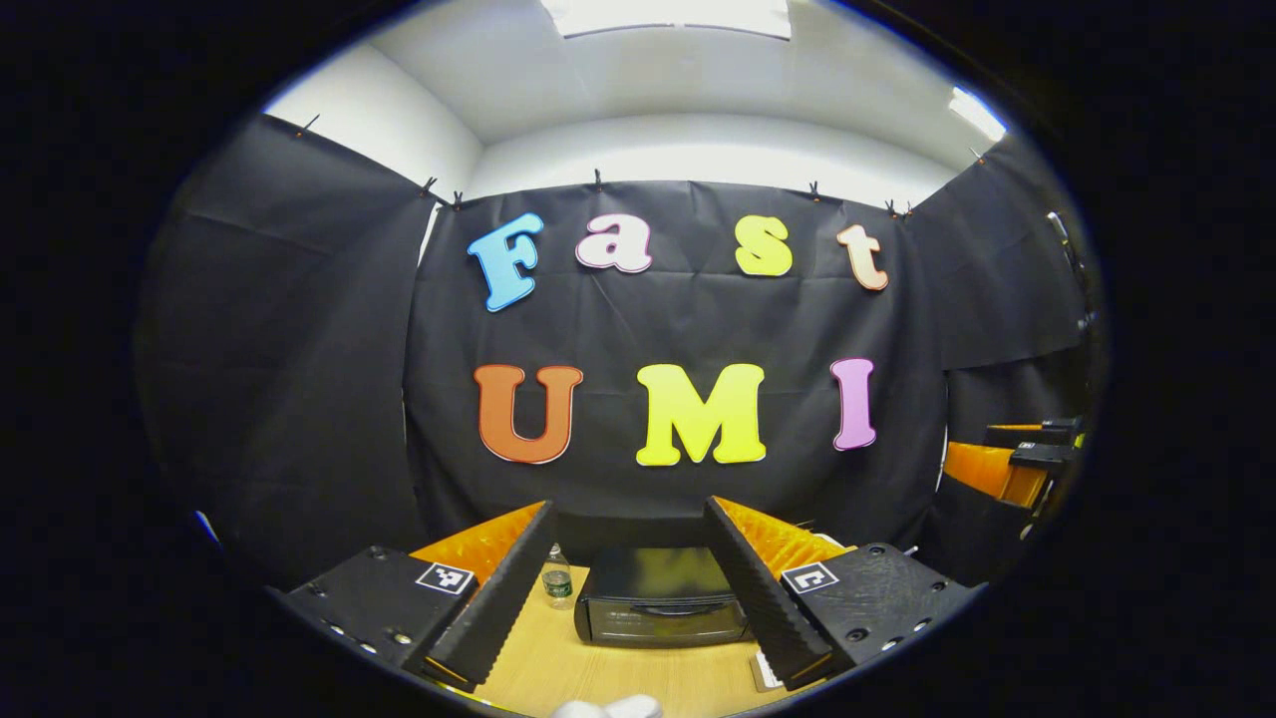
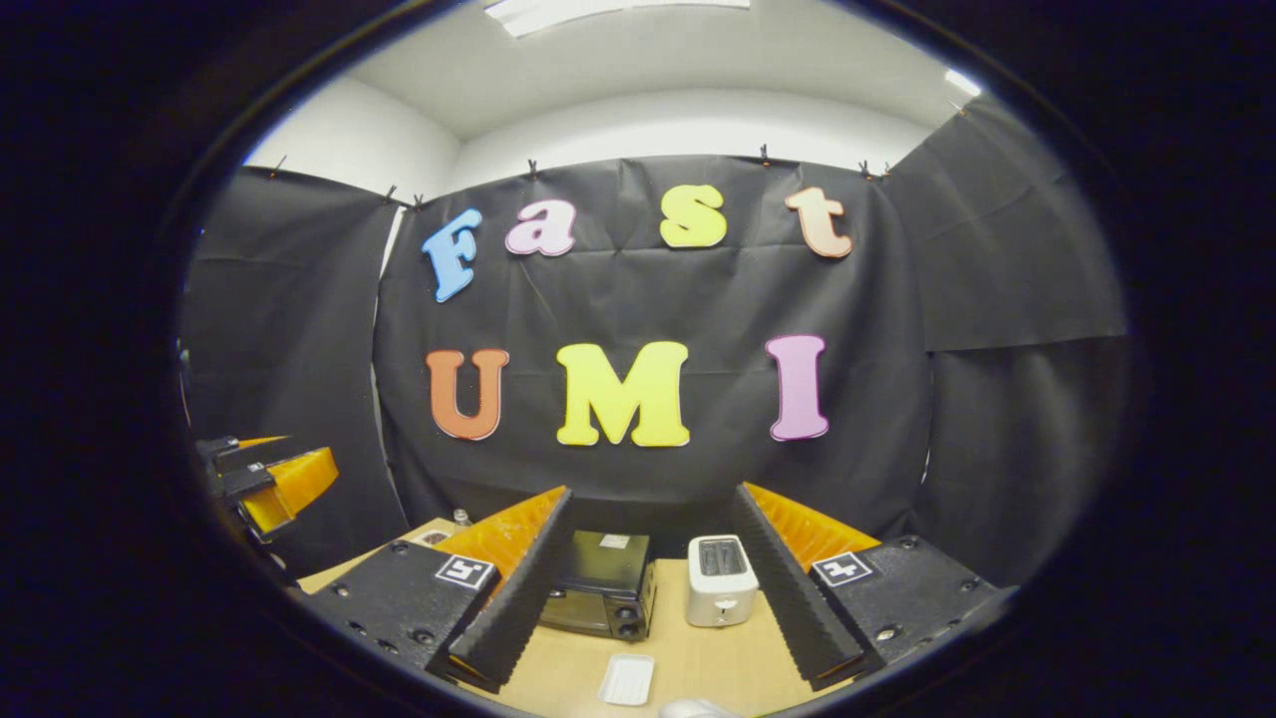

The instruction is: Open the electric oven with the left hand, put the food in, and close the electric oven.

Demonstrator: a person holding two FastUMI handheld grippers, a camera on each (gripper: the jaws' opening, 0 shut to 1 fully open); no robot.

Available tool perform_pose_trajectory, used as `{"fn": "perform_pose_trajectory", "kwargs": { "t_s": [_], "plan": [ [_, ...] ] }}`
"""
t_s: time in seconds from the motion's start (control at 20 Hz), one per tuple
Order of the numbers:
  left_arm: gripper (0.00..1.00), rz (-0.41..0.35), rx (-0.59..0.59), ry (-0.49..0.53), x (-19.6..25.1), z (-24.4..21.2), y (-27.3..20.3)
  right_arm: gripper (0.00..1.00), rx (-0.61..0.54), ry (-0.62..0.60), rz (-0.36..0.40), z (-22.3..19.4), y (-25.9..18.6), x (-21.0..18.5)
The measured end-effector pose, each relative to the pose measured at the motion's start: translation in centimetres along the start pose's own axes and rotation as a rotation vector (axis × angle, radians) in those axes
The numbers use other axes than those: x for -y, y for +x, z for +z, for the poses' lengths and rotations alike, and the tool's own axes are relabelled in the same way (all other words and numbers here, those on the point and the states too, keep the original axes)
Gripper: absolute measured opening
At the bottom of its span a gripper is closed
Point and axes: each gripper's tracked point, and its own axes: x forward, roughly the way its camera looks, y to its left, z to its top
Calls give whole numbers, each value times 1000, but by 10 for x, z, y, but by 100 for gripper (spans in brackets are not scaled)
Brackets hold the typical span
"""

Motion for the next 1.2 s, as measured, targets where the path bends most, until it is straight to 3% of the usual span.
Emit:
{"fn": "perform_pose_trajectory", "kwargs": {
  "t_s": [0.05,0.1,0.15,0.2,0.25,0.4,0.45,0.95,1.0,1.05,1.1,1.15,1.2],
  "plan": [
    [96,-8,3,-1,1,2,0,91,2,2,-5,0,-3,0],
    [96,-14,4,-5,2,4,0,100,6,3,-11,1,-4,2],
    [96,-15,5,-2,1,5,-2,90,5,4,-16,1,-5,2],
    [96,-14,5,2,-1,5,-3,100,8,7,-19,2,-6,2],
    [96,-17,7,1,0,5,-3,91,9,11,-24,3,-8,2],
    [96,-24,-2,3,0,1,-7,91,8,9,-31,4,-13,2],
    [96,-21,1,6,-1,1,-7,100,8,5,-33,4,-14,3],
    [96,-24,3,5,-2,0,-7,100,20,-13,-31,12,-18,0],
    [96,-22,0,7,-2,0,-7,91,21,-19,-30,14,-18,-1],
    [96,-20,0,9,-2,-1,-5,91,24,-22,-28,15,-17,-1],
    [96,-20,-7,14,-1,-2,-5,100,32,-18,-21,19,-16,-2],
    [96,-12,-2,18,-2,-1,-5,100,33,-10,-9,22,-13,-6],
    [96,-3,-7,21,-4,-1,-4,91,28,-6,7,22,-10,-11]
  ]
}}
